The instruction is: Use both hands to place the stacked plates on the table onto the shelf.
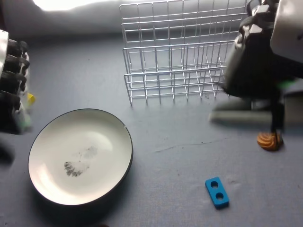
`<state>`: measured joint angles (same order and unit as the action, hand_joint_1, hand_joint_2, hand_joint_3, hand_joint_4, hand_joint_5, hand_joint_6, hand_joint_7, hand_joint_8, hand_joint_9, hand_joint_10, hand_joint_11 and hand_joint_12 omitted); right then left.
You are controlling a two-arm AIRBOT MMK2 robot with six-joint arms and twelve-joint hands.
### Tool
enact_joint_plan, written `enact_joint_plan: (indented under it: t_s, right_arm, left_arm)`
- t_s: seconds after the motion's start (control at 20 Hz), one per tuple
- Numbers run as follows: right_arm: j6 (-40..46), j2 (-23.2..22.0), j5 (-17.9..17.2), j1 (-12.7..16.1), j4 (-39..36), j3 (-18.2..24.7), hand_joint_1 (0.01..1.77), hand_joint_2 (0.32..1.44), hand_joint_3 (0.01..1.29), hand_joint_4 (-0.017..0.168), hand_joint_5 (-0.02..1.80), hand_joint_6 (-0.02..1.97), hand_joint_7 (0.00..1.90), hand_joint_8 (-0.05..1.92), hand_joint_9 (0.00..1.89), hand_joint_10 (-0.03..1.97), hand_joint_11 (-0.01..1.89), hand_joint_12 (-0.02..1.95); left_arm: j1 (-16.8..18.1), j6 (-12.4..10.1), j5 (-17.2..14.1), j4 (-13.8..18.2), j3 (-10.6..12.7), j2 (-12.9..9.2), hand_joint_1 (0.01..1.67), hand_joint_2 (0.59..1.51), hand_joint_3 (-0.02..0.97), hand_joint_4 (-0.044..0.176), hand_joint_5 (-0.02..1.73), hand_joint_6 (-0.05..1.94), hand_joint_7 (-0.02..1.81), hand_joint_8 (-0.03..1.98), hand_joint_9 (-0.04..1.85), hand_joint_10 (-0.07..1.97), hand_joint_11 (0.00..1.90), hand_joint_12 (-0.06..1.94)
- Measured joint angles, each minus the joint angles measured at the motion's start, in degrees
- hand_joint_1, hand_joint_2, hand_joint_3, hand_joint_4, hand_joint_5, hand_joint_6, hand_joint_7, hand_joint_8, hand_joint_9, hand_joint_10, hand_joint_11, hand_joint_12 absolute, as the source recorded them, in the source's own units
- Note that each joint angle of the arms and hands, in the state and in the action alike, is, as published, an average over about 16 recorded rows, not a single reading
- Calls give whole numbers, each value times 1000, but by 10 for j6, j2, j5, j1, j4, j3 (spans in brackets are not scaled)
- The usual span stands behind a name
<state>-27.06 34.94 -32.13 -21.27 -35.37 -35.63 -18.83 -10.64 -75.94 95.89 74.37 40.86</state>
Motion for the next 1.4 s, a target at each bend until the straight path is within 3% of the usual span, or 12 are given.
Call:
enact_joint_plan:
  t_s: [0.35,0.55,0.7,1.15,1.4]
  right_arm:
    - [-10,0,-2,-2,0,0,161,1154,58,4,503,628,550,603,560,607,600,603]
    - [-23,1,-17,-9,1,0,281,1155,38,0,238,297,259,282,262,283,281,274]
    - [-45,7,-34,-23,10,0,449,1153,22,-3,18,23,18,17,15,14,15,1]
    - [-125,37,-52,-70,64,-3,1178,1179,23,-2,21,18,21,13,22,8,18,-8]
    - [-160,54,-29,-84,93,-7,1306,1172,24,0,20,18,20,12,22,7,20,-9]
  left_arm:
    - [-10,-1,1,10,-3,0,87,1109,19,6,278,318,271,283,312,290,323,323]
    - [-26,2,1,18,-4,0,20,1104,2,6,88,53,61,36,76,38,86,55]
    - [-49,10,3,22,-3,2,21,1106,-2,6,44,-3,15,-11,17,7,20,0]
    - [-171,52,37,-5,21,26,23,1109,-1,1,32,-2,20,-15,21,6,19,6]
    - [-241,75,66,-31,46,49,24,1112,-1,-1,27,0,22,-10,23,6,18,9]
